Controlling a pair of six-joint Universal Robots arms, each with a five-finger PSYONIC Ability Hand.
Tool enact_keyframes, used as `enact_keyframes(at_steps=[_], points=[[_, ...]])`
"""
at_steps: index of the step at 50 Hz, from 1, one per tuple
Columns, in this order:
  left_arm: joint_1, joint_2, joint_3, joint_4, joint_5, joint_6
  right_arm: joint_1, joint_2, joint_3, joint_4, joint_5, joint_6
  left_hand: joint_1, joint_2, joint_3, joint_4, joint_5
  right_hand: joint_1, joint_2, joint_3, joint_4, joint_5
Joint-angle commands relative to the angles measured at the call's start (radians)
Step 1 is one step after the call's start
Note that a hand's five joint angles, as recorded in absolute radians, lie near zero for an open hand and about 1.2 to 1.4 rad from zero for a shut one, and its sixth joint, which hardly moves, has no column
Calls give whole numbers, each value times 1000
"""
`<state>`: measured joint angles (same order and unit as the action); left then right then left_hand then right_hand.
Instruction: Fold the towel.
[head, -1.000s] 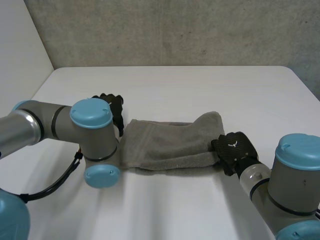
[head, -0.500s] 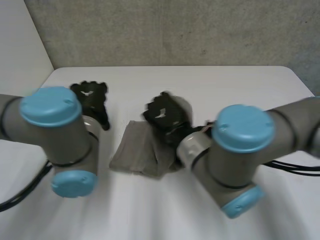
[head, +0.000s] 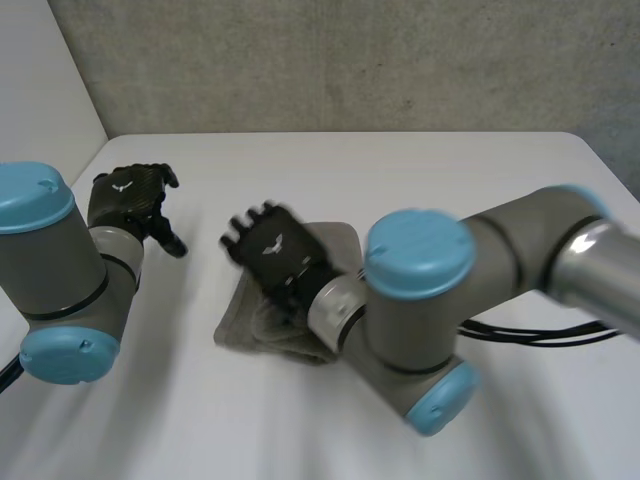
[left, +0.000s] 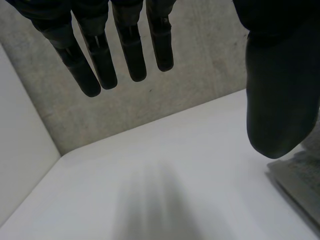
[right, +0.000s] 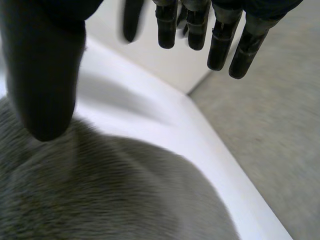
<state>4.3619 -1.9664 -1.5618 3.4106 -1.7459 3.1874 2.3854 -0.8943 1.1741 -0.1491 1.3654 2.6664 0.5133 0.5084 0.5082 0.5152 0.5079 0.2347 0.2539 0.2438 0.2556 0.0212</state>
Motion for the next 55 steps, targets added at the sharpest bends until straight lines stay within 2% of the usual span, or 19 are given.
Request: enact_keyframes(at_steps=[1,3,5,13,24,28,34,39,44,45,49,55], points=[[-44,1,19,12,51,-18,-161,-143,101,2,11,337,-77,-72,-72,-79,-246,-60,-79,-69,-81,-21],[-61,1,23,15,74,-26,-182,-146,111,6,15,374,-77,-72,-72,-79,-246,-60,-79,-69,-81,-21],[-93,-2,23,19,132,-40,-201,-149,119,17,17,409,-80,-75,-75,-81,-249,-60,-79,-69,-81,-21],[-151,-55,8,18,210,-40,-242,-132,119,88,12,541,-94,-89,-89,-96,-263,-60,-79,-69,-81,-21],[-179,-186,6,7,209,-29,-235,-2,101,91,15,546,-91,-86,-86,-93,-261,-60,-79,-69,-81,-21],[-179,-207,14,6,204,-27,-232,51,85,94,14,535,-88,-83,-83,-90,-258,-60,-79,-69,-81,-21],[-177,-194,20,4,200,-27,-227,54,84,94,18,464,-83,-78,-77,-84,-252,-60,-79,-69,-81,-21],[-176,-146,23,1,195,-31,-224,8,85,98,49,422,-83,-78,-77,-84,-252,-60,-79,-69,-81,-21],[-165,-53,23,-14,190,-35,-244,-164,99,98,128,423,-86,-81,-80,-87,-255,-60,-79,-69,-81,-21],[-162,-25,26,-22,181,-35,-244,-164,99,98,129,423,-88,-83,-83,-90,-258,-60,-79,-69,-81,-21],[-133,90,26,-57,123,-31,-273,-309,128,111,202,418,-103,-98,-98,-105,-272,-60,-79,-69,-81,-21],[-98,223,31,-129,82,-29,-337,-466,185,175,262,418,-141,-136,-136,-143,-310,-60,-79,-69,-81,-21]])
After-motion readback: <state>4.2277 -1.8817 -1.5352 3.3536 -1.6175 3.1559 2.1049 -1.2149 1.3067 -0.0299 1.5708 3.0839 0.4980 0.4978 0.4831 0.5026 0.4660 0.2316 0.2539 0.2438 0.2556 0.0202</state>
